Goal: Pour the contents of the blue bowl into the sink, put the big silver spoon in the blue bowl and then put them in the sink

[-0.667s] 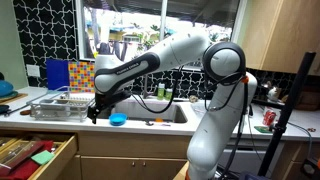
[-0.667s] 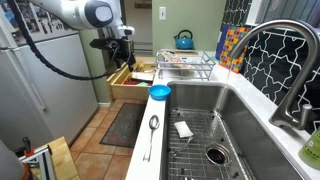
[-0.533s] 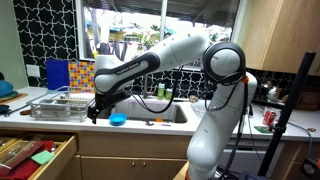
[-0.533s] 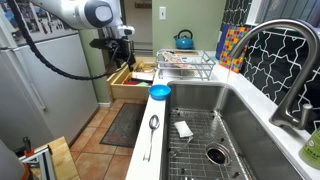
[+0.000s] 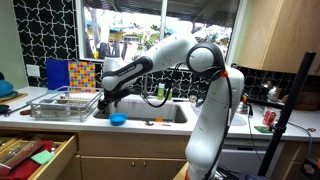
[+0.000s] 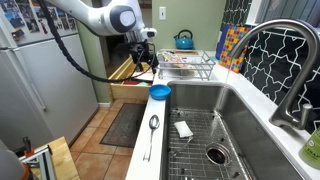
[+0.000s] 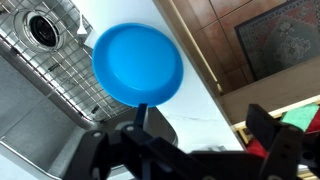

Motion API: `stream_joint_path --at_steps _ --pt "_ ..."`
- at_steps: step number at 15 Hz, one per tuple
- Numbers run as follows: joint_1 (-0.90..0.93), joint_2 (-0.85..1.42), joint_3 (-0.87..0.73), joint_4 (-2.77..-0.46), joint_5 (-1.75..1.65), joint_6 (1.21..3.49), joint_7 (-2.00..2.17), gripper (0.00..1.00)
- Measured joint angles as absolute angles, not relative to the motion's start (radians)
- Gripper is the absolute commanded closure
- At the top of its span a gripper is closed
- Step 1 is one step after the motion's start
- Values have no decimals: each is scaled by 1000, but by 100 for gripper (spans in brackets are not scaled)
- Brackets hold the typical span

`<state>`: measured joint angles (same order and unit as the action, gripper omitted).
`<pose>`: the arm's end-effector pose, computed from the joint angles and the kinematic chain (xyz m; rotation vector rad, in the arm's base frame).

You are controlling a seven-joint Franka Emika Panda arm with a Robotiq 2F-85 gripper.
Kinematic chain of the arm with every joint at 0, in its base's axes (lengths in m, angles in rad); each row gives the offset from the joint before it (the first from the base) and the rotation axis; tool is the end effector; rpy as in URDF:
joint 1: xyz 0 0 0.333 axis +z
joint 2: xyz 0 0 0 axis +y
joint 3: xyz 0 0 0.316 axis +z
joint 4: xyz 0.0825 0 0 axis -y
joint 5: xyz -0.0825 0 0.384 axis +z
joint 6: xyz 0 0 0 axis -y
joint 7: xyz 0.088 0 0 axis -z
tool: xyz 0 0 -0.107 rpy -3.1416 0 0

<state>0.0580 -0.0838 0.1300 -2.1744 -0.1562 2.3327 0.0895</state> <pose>0.5320 0.0997 0.4527 3.0009 0.2915 0.3897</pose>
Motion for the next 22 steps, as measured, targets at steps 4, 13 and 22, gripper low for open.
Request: stream_joint_path --at_steps 4,13,22 --pt "24 10 65 -2119 -159 2332 89 0" --pt "-7 73 10 -2107 33 2327 -27 0" --pt "-39 96 -19 -2134 108 2333 -59 47"
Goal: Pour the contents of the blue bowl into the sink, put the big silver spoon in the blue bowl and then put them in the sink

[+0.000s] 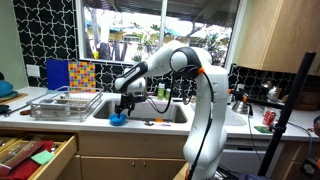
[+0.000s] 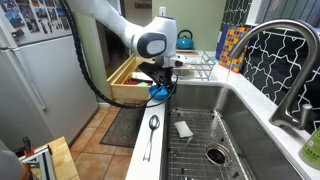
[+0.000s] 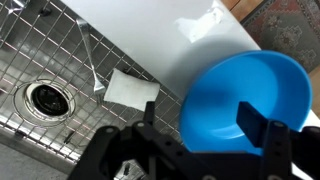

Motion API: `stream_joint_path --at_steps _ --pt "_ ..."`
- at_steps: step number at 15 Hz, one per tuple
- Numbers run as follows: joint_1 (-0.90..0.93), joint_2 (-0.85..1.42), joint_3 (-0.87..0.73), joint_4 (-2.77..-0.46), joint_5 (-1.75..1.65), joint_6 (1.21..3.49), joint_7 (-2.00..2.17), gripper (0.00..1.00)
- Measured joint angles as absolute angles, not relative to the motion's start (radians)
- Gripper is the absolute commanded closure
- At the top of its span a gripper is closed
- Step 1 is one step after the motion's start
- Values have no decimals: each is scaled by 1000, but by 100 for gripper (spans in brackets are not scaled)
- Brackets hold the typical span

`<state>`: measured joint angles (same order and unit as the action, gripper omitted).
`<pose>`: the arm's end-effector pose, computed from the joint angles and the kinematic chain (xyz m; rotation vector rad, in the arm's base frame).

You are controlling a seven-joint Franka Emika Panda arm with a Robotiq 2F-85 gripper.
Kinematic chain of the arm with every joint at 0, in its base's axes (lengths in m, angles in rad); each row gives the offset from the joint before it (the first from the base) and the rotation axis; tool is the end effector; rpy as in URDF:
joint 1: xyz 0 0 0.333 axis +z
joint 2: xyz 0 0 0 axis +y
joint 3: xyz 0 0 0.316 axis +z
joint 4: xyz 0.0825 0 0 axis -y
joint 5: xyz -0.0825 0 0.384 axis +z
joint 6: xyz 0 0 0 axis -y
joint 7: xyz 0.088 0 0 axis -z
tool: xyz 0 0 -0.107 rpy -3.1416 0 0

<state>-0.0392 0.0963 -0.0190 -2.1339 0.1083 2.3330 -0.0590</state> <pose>0.5643 -0.0310 0.3722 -3.0612 0.1069 -0.1645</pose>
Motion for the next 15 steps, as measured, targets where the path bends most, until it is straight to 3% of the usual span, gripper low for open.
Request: stream_joint_path --at_steps 7,15 --pt "-47 110 -22 -2137 114 2333 -59 99" --pt "-55 92 -32 -2127 133 2340 -59 99"
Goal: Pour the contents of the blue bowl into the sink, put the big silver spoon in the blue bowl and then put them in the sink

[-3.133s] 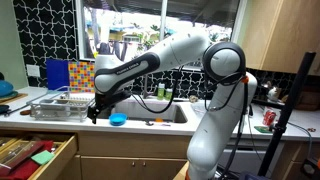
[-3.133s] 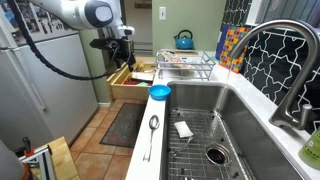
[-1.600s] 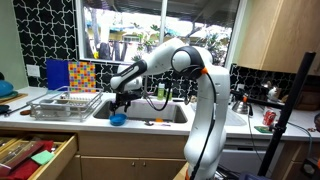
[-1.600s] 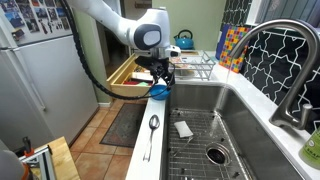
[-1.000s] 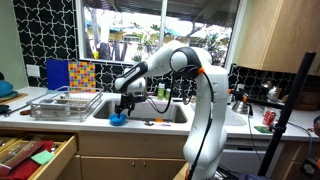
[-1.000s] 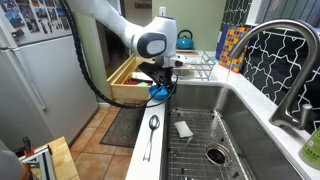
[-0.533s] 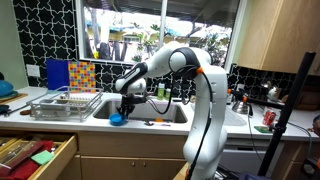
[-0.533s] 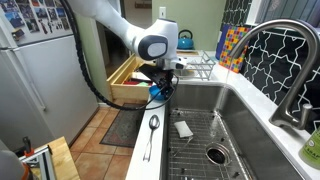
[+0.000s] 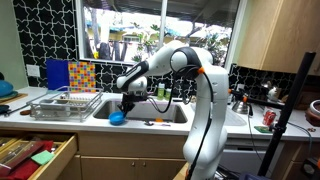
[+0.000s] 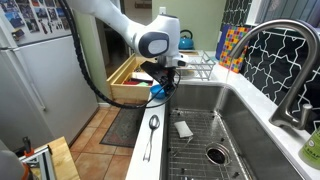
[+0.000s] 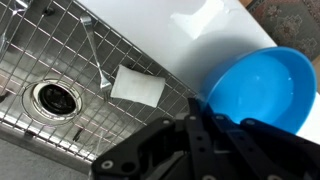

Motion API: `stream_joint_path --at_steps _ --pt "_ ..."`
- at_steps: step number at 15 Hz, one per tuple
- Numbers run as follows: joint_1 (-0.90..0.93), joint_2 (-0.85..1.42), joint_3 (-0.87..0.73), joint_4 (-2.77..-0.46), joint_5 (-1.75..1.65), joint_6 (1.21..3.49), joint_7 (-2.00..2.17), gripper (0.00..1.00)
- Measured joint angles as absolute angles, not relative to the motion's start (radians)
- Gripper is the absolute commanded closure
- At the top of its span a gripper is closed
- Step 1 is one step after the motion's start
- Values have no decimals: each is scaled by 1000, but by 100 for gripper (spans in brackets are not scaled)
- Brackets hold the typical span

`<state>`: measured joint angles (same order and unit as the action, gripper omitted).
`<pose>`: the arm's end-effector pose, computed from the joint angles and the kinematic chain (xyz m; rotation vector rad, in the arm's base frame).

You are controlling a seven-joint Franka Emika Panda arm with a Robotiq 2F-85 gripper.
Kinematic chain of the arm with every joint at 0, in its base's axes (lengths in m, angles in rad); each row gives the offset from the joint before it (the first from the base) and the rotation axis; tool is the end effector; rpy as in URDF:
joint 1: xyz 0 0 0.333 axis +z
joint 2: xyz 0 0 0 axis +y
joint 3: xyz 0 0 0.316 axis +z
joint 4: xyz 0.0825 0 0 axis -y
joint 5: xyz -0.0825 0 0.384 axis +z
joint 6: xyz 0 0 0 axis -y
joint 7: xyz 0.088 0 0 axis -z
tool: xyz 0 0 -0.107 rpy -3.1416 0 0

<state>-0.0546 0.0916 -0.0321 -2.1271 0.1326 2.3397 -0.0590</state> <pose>0.5655 -0.0469 0.3787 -3.0417 0.1734 -0.1950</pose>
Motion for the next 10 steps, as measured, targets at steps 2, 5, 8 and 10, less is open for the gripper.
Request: stream_joint_path --at_steps 2,5,8,10 --pt "-61 83 -40 -2126 136 2347 -58 99" --pt "-72 47 -56 -2126 137 2361 -42 99" --pt "-85 -9 -81 -2127 125 2375 -6 95" --pt "-99 -46 -96 -2129 112 2375 27 95"
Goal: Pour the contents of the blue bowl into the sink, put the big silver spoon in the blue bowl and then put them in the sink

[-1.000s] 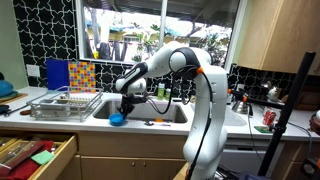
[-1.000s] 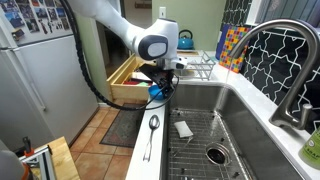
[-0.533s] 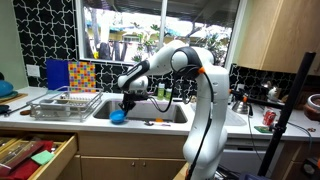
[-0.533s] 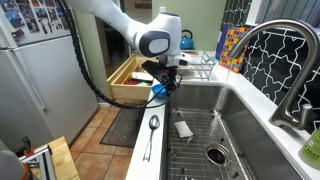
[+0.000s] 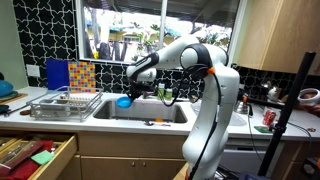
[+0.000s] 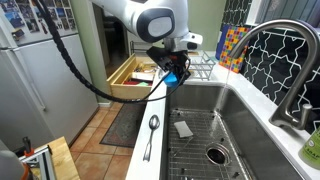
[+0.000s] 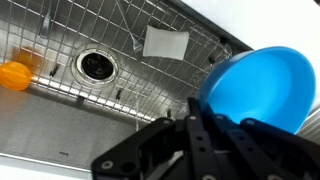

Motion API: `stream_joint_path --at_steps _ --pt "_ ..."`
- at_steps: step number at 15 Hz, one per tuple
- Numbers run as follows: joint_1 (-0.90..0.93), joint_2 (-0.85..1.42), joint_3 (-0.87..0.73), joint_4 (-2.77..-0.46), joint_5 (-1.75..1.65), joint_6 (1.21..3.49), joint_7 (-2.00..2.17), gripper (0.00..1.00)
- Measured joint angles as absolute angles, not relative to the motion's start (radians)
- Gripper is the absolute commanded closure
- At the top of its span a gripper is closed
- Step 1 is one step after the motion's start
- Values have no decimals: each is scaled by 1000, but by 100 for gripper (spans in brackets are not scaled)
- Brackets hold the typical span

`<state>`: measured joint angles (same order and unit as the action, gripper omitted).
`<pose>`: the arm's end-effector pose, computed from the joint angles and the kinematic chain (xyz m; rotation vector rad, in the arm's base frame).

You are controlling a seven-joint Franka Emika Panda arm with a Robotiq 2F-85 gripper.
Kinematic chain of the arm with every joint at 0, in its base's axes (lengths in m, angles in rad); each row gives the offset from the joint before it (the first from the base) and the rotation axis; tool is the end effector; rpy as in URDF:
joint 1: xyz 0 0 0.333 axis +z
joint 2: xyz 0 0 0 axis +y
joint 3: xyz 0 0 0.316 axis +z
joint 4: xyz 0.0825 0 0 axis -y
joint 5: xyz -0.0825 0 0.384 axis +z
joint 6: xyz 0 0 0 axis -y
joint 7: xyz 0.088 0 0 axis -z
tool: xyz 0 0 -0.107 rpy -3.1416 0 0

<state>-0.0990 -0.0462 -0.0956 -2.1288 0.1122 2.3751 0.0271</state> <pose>0.5478 -0.1072 0.4592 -3.0067 0.4416 -0.4572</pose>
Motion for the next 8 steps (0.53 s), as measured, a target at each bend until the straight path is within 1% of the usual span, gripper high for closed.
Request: stream_joint_path --at_steps 4,5,8 --pt "-104 -64 -101 -2136 108 2375 39 95" --pt "-104 -64 -101 -2138 108 2375 40 99" --pt "-104 -61 -101 -2138 88 2385 41 99"
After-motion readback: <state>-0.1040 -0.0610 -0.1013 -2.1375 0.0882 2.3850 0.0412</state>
